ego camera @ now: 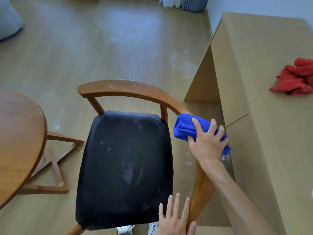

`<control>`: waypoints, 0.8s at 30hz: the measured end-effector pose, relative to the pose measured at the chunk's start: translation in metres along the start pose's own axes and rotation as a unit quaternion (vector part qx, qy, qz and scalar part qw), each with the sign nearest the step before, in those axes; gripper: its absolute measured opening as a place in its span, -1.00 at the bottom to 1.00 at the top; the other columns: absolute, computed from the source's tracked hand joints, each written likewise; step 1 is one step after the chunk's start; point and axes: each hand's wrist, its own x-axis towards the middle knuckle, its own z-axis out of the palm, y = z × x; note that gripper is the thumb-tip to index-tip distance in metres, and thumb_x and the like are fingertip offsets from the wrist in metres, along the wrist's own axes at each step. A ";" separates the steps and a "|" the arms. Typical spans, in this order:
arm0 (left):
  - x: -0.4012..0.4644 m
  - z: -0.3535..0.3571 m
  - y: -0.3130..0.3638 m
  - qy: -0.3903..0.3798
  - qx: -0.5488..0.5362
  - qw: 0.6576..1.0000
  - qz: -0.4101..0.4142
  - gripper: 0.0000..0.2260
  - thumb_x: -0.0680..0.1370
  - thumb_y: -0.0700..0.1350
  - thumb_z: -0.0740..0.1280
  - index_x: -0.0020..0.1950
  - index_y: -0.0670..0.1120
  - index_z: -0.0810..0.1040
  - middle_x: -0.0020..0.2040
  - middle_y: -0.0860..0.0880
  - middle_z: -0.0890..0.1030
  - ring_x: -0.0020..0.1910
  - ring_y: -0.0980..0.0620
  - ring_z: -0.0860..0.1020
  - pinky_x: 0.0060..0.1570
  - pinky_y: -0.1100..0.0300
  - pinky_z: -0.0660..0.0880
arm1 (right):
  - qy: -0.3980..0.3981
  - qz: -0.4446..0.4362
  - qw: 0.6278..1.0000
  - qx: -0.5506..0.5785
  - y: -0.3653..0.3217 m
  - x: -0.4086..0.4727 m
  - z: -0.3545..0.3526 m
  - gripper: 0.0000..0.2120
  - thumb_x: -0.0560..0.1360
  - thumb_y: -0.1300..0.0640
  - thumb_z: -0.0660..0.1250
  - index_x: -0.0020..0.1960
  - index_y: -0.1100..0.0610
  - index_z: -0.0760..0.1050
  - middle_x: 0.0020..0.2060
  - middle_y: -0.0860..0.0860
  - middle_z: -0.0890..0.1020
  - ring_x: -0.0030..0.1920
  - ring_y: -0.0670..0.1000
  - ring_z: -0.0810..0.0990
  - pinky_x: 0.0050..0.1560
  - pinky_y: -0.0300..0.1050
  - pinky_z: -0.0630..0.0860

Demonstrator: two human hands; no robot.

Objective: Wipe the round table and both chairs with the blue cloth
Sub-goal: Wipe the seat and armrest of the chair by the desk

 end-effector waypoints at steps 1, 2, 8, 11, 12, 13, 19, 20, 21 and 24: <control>-0.001 0.006 0.001 0.018 0.009 1.000 0.010 -0.48 0.55 0.32 -0.12 0.30 0.14 0.43 0.18 -0.02 0.64 0.21 -0.05 0.44 0.05 -0.08 0.33 | 0.015 -0.003 1.000 0.012 0.000 -0.005 0.002 -0.42 0.40 -0.05 0.42 0.39 -0.06 0.37 0.37 0.27 0.28 0.30 0.43 0.25 0.11 0.44 0.31; -0.002 0.013 0.003 0.045 0.020 0.999 0.022 -0.48 0.54 0.33 -0.11 0.27 0.14 0.44 0.14 -0.01 0.66 0.19 -0.04 0.46 0.03 -0.08 0.34 | 0.032 -0.003 0.999 0.022 0.000 -0.008 0.002 -0.41 0.36 -0.04 0.45 0.36 -0.05 0.40 0.35 0.26 0.31 0.28 0.42 0.27 0.08 0.43 0.34; 0.020 0.035 -0.007 0.149 0.049 0.985 0.075 -0.60 0.38 0.29 0.26 0.16 0.20 0.46 0.12 0.08 0.66 0.04 0.01 0.62 0.22 -0.05 0.34 | 0.005 0.005 0.999 0.038 -0.023 0.041 -0.007 -0.40 0.41 -0.45 0.10 0.30 -0.12 0.37 0.30 0.10 0.35 0.27 0.21 0.31 0.21 0.17 0.32; 0.032 0.045 -0.022 0.273 0.096 0.951 0.109 -0.58 0.53 0.19 0.18 0.35 0.11 0.34 0.28 0.04 0.42 0.24 -0.06 0.45 0.32 -0.07 0.20 | -0.020 -0.124 0.990 0.057 -0.053 0.090 0.008 -0.59 0.46 -0.29 0.20 0.22 -0.12 0.44 0.27 0.08 0.41 0.28 0.18 0.34 0.26 0.13 0.27; 0.040 0.045 -0.030 0.326 0.161 0.923 0.123 -0.55 0.60 0.09 0.14 0.46 0.01 0.24 0.29 0.04 0.36 0.36 -0.12 0.37 0.34 -0.04 0.20 | -0.040 -0.180 0.981 0.062 -0.062 0.104 0.013 -0.62 0.44 -0.20 0.24 0.21 -0.11 0.44 0.29 0.07 0.40 0.31 0.17 0.32 0.31 0.12 0.23; 0.049 0.042 -0.036 0.366 0.223 0.892 0.145 -0.56 0.65 -0.01 0.11 0.50 -0.07 0.16 0.27 0.04 0.34 0.46 -0.16 0.27 0.34 0.01 0.21 | -0.058 -0.231 0.969 0.061 -0.068 0.114 0.015 -0.61 0.41 -0.10 0.28 0.22 -0.10 0.44 0.30 0.06 0.39 0.34 0.16 0.30 0.34 0.11 0.20; 0.098 -0.083 -0.018 0.259 -0.121 0.930 0.233 -0.69 0.54 0.08 0.14 0.26 0.09 0.44 0.32 0.01 0.53 0.39 0.01 0.36 0.29 0.13 0.28 | -0.102 -0.256 0.957 0.094 -0.056 0.135 0.007 -0.14 0.38 -0.08 0.35 0.55 0.07 0.01 0.54 0.03 0.05 0.53 0.04 -0.02 0.50 0.11 0.04; 0.109 -0.113 -0.011 0.298 -0.097 0.922 0.226 -0.63 0.54 0.03 0.15 0.33 0.02 0.41 0.39 -0.05 0.46 0.43 -0.04 0.32 0.33 0.10 0.27 | -0.087 -0.223 0.969 0.055 -0.054 0.133 0.008 -0.09 0.38 -0.19 0.35 0.55 0.08 -0.02 0.55 0.04 -0.01 0.54 0.07 -0.07 0.49 0.15 0.02; 0.127 -0.148 -0.008 0.308 -0.053 0.923 0.225 -0.59 0.54 -0.03 0.17 0.39 -0.04 0.36 0.45 -0.09 0.39 0.46 -0.08 0.27 0.38 0.05 0.25 | -0.078 -0.181 0.980 0.018 -0.053 0.130 0.006 -0.04 0.37 -0.30 0.33 0.55 0.08 -0.03 0.55 0.07 -0.04 0.54 0.10 -0.08 0.48 0.18 0.01; 0.189 -0.229 0.001 0.332 0.036 0.907 0.257 -0.45 0.50 -0.08 0.21 0.49 -0.09 0.23 0.53 -0.11 0.24 0.53 -0.14 0.15 0.46 -0.06 0.17 | -0.101 -0.076 0.992 -0.007 -0.045 0.111 0.001 -0.06 0.41 -0.37 0.25 0.55 0.08 -0.07 0.54 0.11 -0.01 0.52 0.14 -0.02 0.42 0.17 0.09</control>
